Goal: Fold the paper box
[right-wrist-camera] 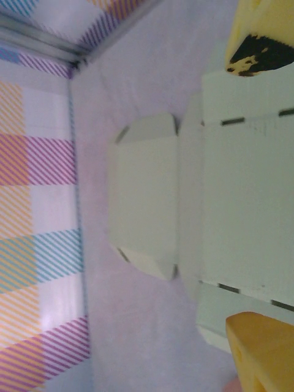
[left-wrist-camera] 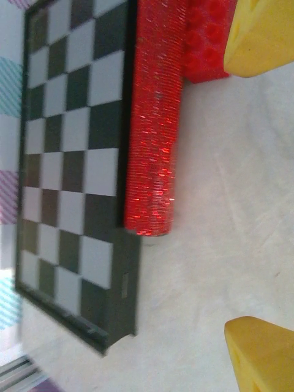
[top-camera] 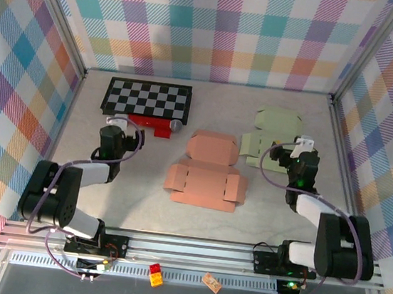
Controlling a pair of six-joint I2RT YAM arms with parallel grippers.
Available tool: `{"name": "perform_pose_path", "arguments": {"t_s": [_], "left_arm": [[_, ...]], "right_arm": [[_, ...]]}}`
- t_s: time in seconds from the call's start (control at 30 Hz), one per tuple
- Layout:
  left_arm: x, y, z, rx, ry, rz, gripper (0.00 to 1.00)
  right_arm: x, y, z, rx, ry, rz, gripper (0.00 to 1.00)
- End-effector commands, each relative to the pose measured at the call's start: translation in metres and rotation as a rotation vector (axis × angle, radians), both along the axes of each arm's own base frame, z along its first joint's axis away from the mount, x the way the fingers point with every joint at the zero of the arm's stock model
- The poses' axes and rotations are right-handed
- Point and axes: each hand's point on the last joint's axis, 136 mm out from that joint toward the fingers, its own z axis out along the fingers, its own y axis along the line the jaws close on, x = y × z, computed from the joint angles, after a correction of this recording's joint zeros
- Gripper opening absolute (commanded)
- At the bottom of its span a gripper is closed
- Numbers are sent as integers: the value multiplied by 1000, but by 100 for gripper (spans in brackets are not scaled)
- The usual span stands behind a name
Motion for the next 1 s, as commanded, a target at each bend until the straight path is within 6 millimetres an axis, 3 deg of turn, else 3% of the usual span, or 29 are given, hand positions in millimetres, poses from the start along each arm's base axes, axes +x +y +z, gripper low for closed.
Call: {"name": "perform_pose_path", "arguments": {"t_s": [0.0, 0.1, 0.23, 0.27, 0.3, 0.33, 0.4, 0.47, 0.57, 0.73, 0.83, 0.97], "left_arm": [[0, -1, 36, 55, -60, 51, 100], [4, -6, 82, 43, -158, 102, 100], [7, -35, 163, 89, -316, 124, 100], [5, -29, 179, 34, -321, 219, 100], [3, -23, 190, -68, -259, 307, 100], [-7, -19, 180, -145, -72, 355, 100], [-24, -6, 161, -292, 129, 506, 100], [-13, -39, 139, -469, 277, 340, 100], [-31, -80, 112, -666, 440, 263, 86], [-113, -138, 52, -774, 721, 198, 76], [-150, -159, 28, -856, 768, 177, 73], [-167, -169, 4, -977, 767, 186, 71]], "right_arm": [[-4, -9, 28, -16, -23, -80, 99], [-7, -15, 77, -9, -80, -135, 99], [-17, 10, 184, -22, -207, -90, 99], [-21, 8, 206, 49, -203, -120, 99], [-26, 8, 214, 160, -134, -133, 99], [-33, 9, 213, 270, -45, -160, 99], [-59, -10, 179, 541, 148, -398, 99], [-54, 20, 177, 563, 226, -190, 99], [-68, 44, 149, 645, 427, -160, 99], [-108, 97, 87, 695, 760, -42, 99], [-132, 116, 62, 731, 823, 47, 99], [-156, 132, 39, 846, 868, 129, 97]]}}
